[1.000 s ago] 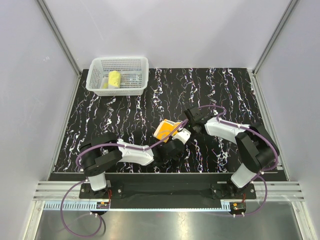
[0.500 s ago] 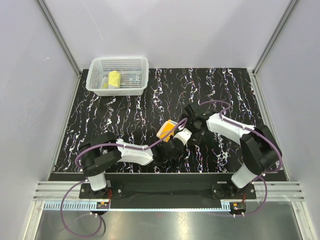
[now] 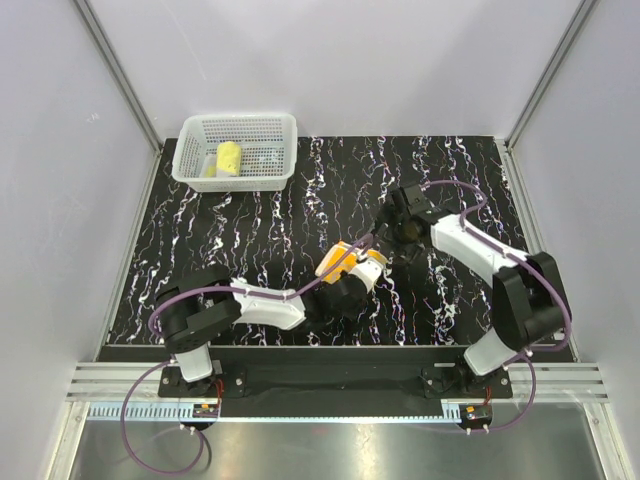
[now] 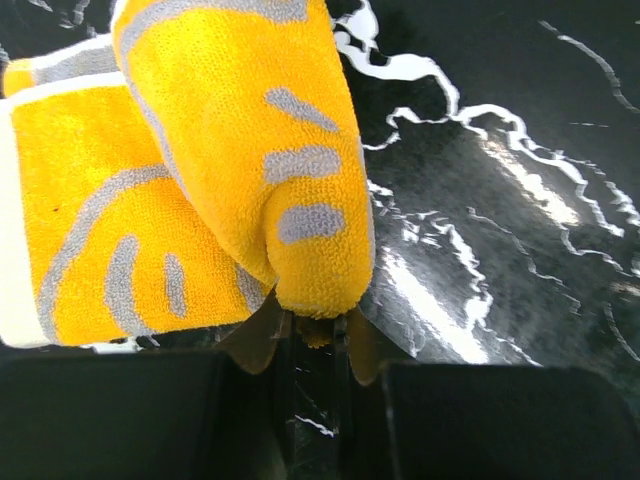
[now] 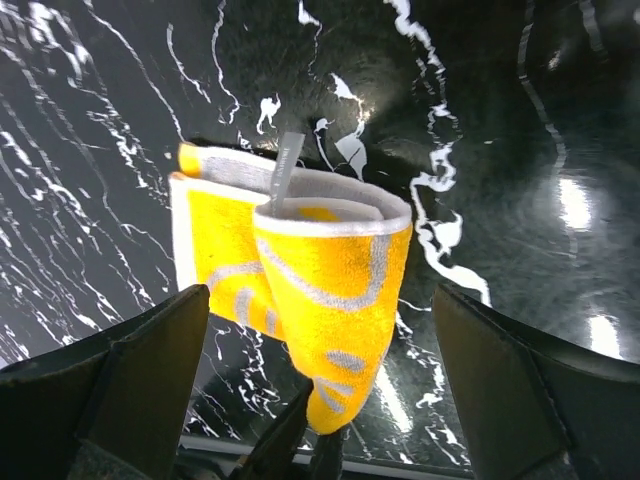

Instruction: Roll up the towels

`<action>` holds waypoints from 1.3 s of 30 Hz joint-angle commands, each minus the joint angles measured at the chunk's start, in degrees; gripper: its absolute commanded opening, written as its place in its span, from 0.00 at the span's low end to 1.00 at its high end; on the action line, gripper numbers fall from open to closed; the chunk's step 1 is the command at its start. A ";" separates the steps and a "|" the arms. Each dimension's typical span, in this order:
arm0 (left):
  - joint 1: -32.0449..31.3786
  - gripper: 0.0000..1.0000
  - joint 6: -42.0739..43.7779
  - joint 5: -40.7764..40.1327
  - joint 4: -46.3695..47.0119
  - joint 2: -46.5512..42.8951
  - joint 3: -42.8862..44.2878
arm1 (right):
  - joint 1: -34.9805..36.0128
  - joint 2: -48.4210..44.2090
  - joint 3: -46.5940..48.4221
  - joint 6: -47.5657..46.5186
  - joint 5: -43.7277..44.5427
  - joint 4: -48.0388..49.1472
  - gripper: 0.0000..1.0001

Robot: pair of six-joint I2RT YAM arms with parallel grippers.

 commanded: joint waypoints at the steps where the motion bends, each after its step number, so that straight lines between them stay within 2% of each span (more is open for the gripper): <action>1: 1.78 0.00 -3.54 7.53 0.03 -3.17 -0.04 | -0.63 -8.32 -2.15 -2.16 3.32 3.17 1.00; 3: 5.01 0.00 -5.83 14.02 1.26 -4.57 -1.53 | -0.63 -13.50 -5.23 -2.34 3.15 5.01 1.00; 7: 9.25 0.00 -10.93 21.25 3.29 -5.98 -3.47 | -0.63 -20.80 -9.71 -1.46 1.91 7.39 1.00; 15: 16.71 0.00 -18.49 37.24 7.85 -3.08 -4.79 | -0.63 -26.08 -18.32 -0.41 -9.06 14.42 1.00; 19: 20.32 0.00 -25.51 43.76 15.57 -1.94 -7.51 | -0.54 -28.11 -23.07 2.13 -11.97 18.55 1.00; 28: 24.90 0.00 -34.91 52.03 22.95 0.78 -9.36 | -0.63 -27.41 -34.67 8.73 -15.40 32.00 0.99; 34: 27.88 0.00 -44.32 57.74 34.02 5.44 -11.47 | -0.54 -23.81 -35.65 8.91 -14.26 38.59 0.99; 39: 29.38 0.00 -47.59 60.03 38.97 8.78 -12.53 | -0.63 -20.12 -34.86 8.56 -13.47 41.49 0.95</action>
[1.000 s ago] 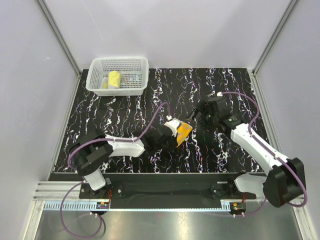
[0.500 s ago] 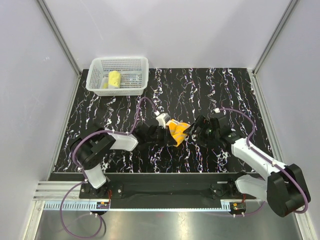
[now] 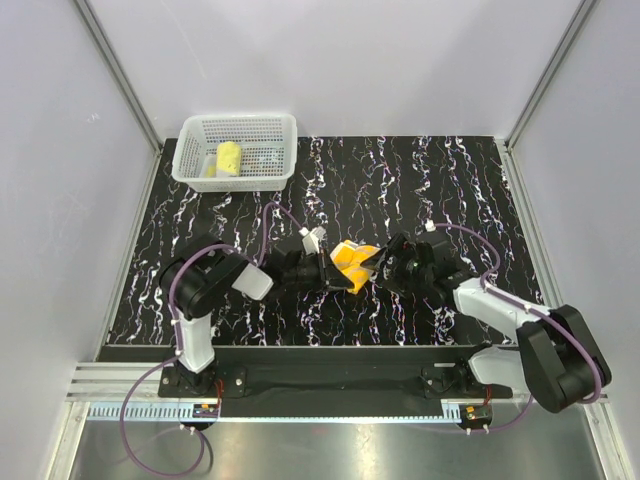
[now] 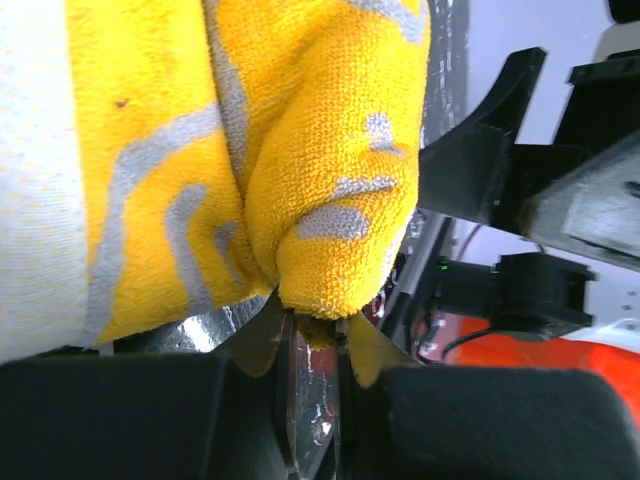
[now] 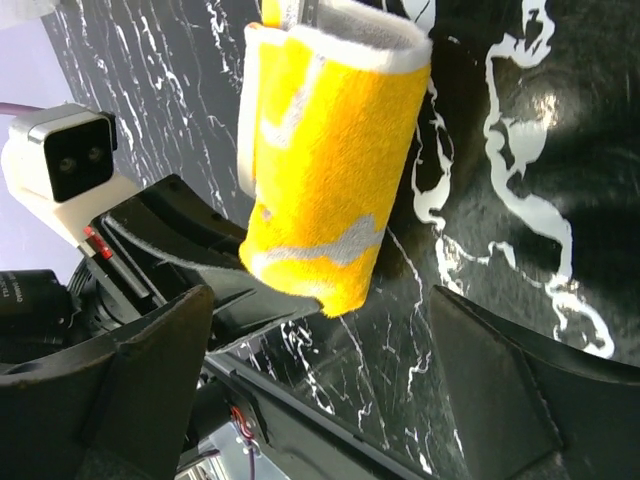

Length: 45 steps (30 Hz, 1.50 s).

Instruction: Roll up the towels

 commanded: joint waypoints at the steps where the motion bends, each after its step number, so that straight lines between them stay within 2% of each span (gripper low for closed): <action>1: 0.75 0.00 -4.90 4.06 7.67 1.96 -0.75 | -0.13 3.03 1.16 0.02 0.33 5.59 0.94; 6: 1.45 0.00 -6.93 6.61 10.23 4.69 -0.22 | 0.84 6.11 1.95 -1.39 1.55 6.56 0.86; 15: 3.65 0.00 -9.91 10.12 8.20 7.68 1.98 | 4.44 12.52 4.85 -2.62 4.54 8.05 0.79; 23: 4.88 0.00 -11.76 13.64 9.96 10.67 3.74 | 7.43 16.75 8.19 -3.33 6.21 8.49 0.60; 26: 5.06 0.05 -11.24 14.17 9.61 10.23 3.83 | 7.87 17.63 8.81 -3.41 6.83 8.23 0.55; 29: 5.32 0.17 -10.01 13.99 7.60 9.09 3.91 | 7.96 17.81 9.69 -3.68 7.09 6.65 0.46; 35: 5.76 0.41 -4.39 11.45 -1.36 4.35 4.70 | 8.31 17.63 12.24 -3.68 8.50 0.33 0.39; 39: 5.67 0.45 7.53 5.30 -19.24 -2.93 6.81 | 8.31 18.77 15.30 -2.89 8.76 -6.43 0.38; 45: 5.32 0.50 18.45 -6.38 -33.78 -12.07 7.87 | 8.31 20.70 19.26 -2.36 7.53 -13.56 0.38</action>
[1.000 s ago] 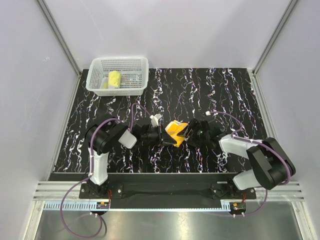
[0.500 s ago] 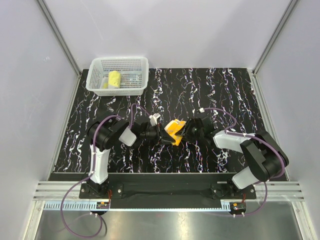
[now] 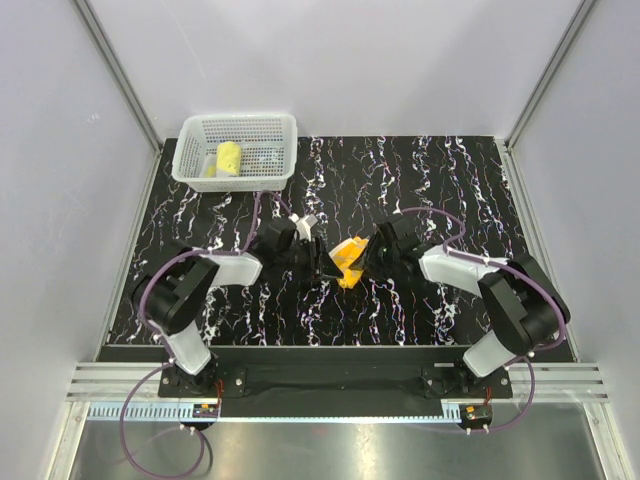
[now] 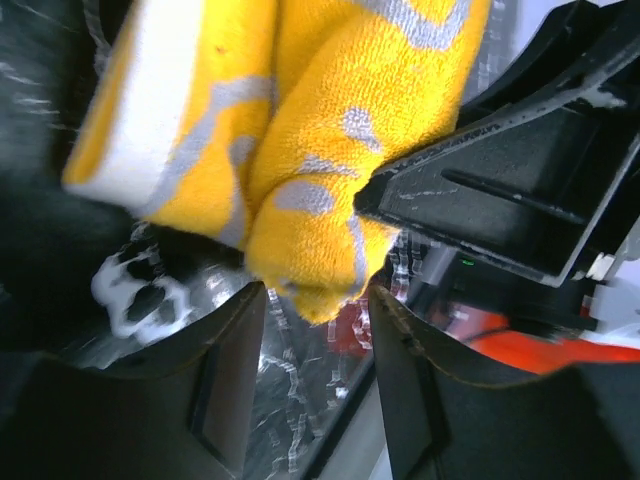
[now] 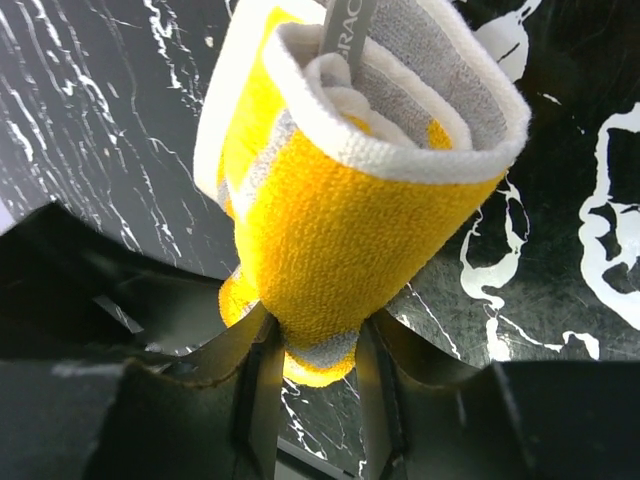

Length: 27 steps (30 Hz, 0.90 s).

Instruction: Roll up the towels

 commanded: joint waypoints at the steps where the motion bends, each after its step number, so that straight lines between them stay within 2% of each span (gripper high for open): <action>1: -0.88 0.50 10.53 -10.24 -11.46 -6.47 1.81 | 0.71 1.67 3.44 0.35 0.12 -8.18 0.38; 5: -4.40 0.53 16.60 -22.43 -16.04 -12.71 1.81 | 0.71 3.34 6.96 -0.18 -0.76 -13.47 0.38; 7: -8.43 0.56 20.29 -26.67 -17.10 -16.41 1.73 | 0.79 4.39 8.98 -0.61 -1.72 -16.02 0.38; 11: -17.92 0.57 26.79 -42.20 -15.27 -21.42 1.20 | 0.71 6.15 11.97 -1.23 -2.95 -19.53 0.38; 13: -22.41 0.57 30.04 -45.48 -13.33 -22.74 0.32 | 0.71 6.94 12.94 -1.49 -3.66 -20.51 0.38; 14: -23.47 0.57 30.75 -48.55 -12.10 -22.74 0.23 | 0.71 7.12 13.20 -1.50 -3.92 -20.59 0.38; 17: -25.94 0.57 33.04 -50.59 -10.16 -20.64 0.32 | 0.79 8.26 13.73 -2.02 -5.15 -21.03 0.38; 22: -29.71 0.57 37.08 -56.82 -11.30 -13.70 3.74 | 0.71 7.91 13.73 -2.20 -5.77 -21.30 0.38; 27: -31.04 0.56 39.54 -58.95 -12.70 -7.73 7.69 | 0.71 7.65 14.00 -2.46 -6.56 -21.74 0.38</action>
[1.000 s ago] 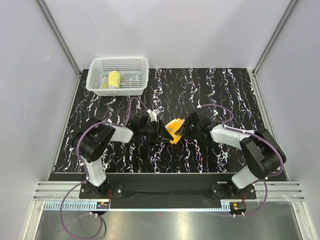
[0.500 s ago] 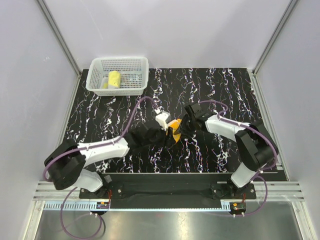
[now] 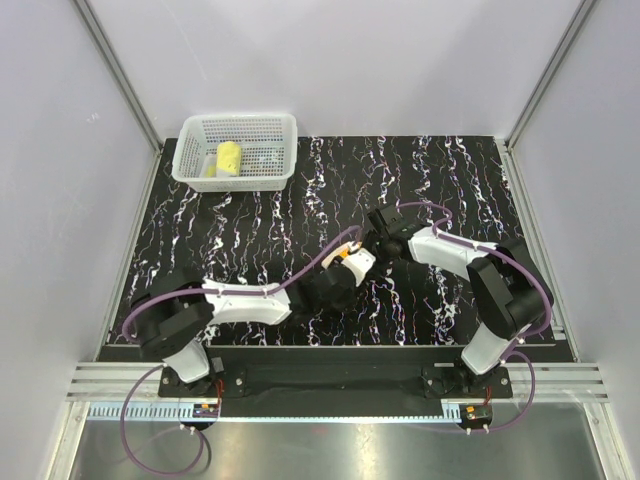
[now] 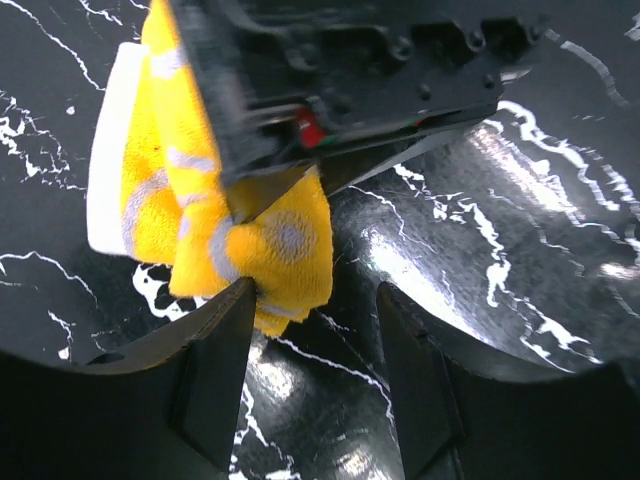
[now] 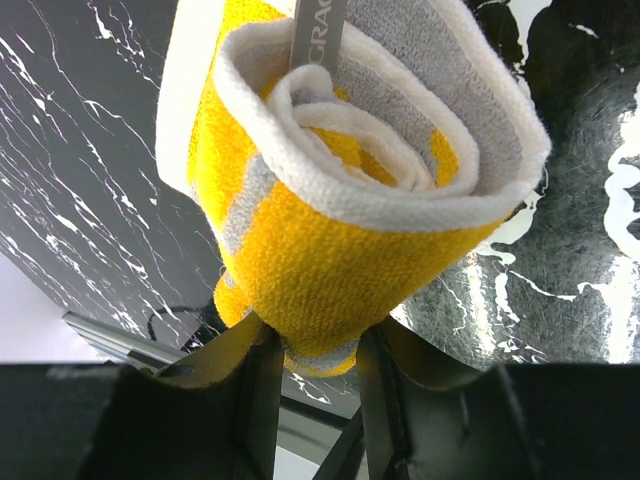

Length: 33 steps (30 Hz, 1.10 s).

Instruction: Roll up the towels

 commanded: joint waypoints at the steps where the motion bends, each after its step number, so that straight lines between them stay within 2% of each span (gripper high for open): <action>1: -0.59 0.56 3.46 -5.27 1.48 2.42 4.20 | 0.68 0.48 1.32 -1.00 -1.66 -2.75 0.38; 3: -0.59 0.53 3.73 -5.79 0.96 4.09 5.43 | 0.77 0.39 1.32 -1.00 -1.93 -2.92 0.38; 7: -0.42 0.31 3.37 -5.45 0.78 7.08 6.23 | 0.68 0.22 1.23 -0.91 -3.07 -2.74 0.38; 9: -0.50 0.26 3.20 -5.36 0.86 8.75 6.66 | 0.69 -0.14 1.06 -0.91 -4.21 -2.83 0.38; 10: -0.50 0.19 3.20 -5.27 0.78 9.19 7.02 | 0.60 -0.31 0.97 -0.91 -4.47 -2.92 0.38; 15: -0.24 0.02 3.81 -4.66 0.34 11.22 8.60 | -0.02 -2.51 -1.22 -0.73 -6.76 -2.57 0.39; 16: 0.02 0.01 3.81 -3.78 0.25 11.31 8.69 | -0.45 -2.94 -1.58 -0.73 -6.94 -2.66 0.40; 19: 0.81 0.00 3.73 -0.63 -1.67 11.31 9.65 | -1.94 -4.70 -2.11 -1.87 -4.49 -4.76 0.61; 20: 0.90 0.00 3.64 0.26 -2.29 11.05 9.92 | -2.47 -5.49 -1.76 -2.40 -3.61 -5.55 0.76; 23: 1.52 0.00 3.37 4.04 -6.16 11.04 12.37 | -5.01 -7.25 0.08 -4.94 0.77 -11.07 0.92; 28: 3.27 0.00 0.48 10.88 -11.00 10.52 14.14 | -8.54 -10.41 3.86 -8.02 9.73 -17.41 0.98; 33: 7.05 0.00 -4.80 20.12 -13.98 11.83 15.89 | -11.44 -14.89 4.93 -8.12 16.26 -21.37 1.00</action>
